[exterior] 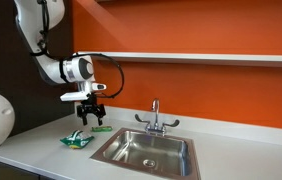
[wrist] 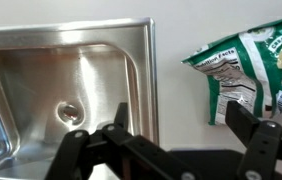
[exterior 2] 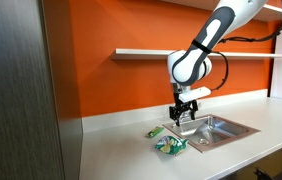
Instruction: Take the bag of lays out of the sink and place them on the counter to the left of the sink
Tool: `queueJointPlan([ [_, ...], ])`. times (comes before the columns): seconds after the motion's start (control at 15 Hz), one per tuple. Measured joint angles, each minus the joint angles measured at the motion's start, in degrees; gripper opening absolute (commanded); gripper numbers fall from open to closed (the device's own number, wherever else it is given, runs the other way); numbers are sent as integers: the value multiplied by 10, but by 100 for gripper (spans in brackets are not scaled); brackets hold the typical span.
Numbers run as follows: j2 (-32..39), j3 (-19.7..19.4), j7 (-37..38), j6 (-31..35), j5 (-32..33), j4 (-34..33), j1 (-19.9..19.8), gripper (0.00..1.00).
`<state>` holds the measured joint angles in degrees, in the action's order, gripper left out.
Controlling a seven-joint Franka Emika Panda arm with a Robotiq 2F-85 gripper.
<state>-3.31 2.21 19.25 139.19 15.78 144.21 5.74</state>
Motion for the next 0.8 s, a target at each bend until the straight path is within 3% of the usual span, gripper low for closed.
queueJointPlan([
  [0.47,-23,-9,30,-9,0,35,-37,100],
  [0.8,-28,-10,34,-9,0,40,-40,100],
])
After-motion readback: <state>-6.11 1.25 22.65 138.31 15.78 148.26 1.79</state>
